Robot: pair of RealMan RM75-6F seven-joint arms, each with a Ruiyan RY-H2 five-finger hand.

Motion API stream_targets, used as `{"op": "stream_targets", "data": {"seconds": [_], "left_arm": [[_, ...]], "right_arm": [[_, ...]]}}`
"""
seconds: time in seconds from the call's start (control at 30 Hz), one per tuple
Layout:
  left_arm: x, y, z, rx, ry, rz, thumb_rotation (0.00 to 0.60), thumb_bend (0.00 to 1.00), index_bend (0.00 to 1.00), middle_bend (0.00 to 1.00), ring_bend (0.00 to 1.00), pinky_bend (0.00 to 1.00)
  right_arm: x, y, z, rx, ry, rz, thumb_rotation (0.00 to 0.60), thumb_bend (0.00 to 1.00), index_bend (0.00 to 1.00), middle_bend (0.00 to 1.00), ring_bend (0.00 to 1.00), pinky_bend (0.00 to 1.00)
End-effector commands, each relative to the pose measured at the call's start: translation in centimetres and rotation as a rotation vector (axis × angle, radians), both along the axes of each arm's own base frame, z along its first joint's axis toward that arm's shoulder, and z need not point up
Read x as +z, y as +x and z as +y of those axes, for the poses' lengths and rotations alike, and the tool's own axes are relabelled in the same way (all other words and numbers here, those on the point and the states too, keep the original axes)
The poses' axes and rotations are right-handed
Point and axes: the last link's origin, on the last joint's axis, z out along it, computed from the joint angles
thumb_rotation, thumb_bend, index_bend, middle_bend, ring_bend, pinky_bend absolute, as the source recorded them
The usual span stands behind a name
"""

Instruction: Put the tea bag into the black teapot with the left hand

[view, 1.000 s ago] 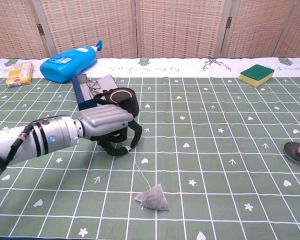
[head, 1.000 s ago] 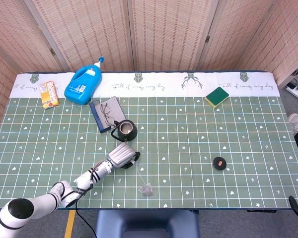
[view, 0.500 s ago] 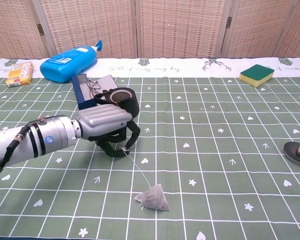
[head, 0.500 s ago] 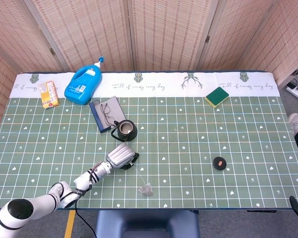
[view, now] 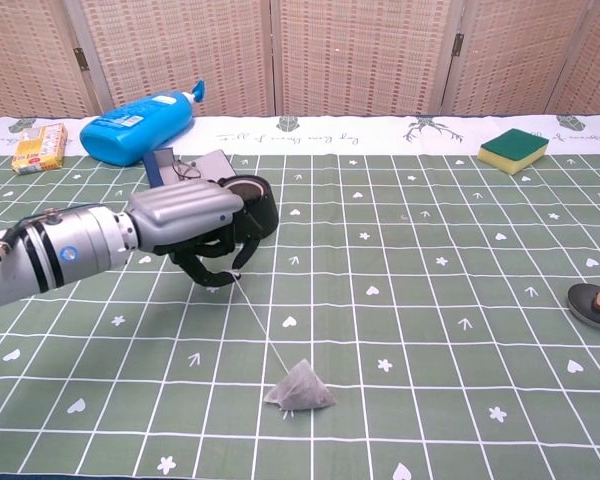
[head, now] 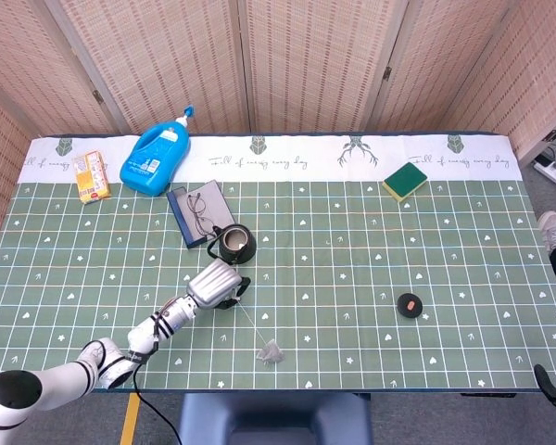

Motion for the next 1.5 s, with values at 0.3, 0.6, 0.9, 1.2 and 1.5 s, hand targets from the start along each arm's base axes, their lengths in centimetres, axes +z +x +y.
{"op": "stream_targets", "data": {"seconds": [0.3,0.6,0.9,1.2,1.5], "left_arm": [[0.8,0.0,-0.2,-0.003,0.016,-0.014,0.600,0.54,0.69,1.00,1.00,1.00],[3.3,1.0,0.6,-0.028,0.073,-0.034,0.600,0.54,0.70,1.00,1.00,1.00],[8.8,3.3,2.8,-0.057,0.219,-0.065,0.600,0.54,0.70,1.00,1.00,1.00],[12.2,5.0,4.9,-0.033,0.275,-0.085,0.600,0.54,0.70,1.00,1.00,1.00],[14.1,7.5,7.6,-0.043,0.324,-0.075,0.600,0.54,0.69,1.00,1.00,1.00]], "right_arm": [[0.0,0.0,0.0,0.001,0.002,0.002,0.600,0.42,0.00,0.00,0.00,0.00],[0.0,-0.1,-0.5,-0.012,0.009,0.000,0.600,0.42,0.00,0.00,0.00,0.00],[0.1,-0.3,-1.2,-0.035,0.023,-0.005,0.600,0.42,0.00,0.00,0.00,0.00],[-0.1,-0.2,-1.6,-0.054,0.027,0.002,0.600,0.42,0.00,0.00,0.00,0.00],[-0.2,-0.2,-2.3,-0.074,0.028,0.004,0.600,0.42,0.00,0.00,0.00,0.00]]}}
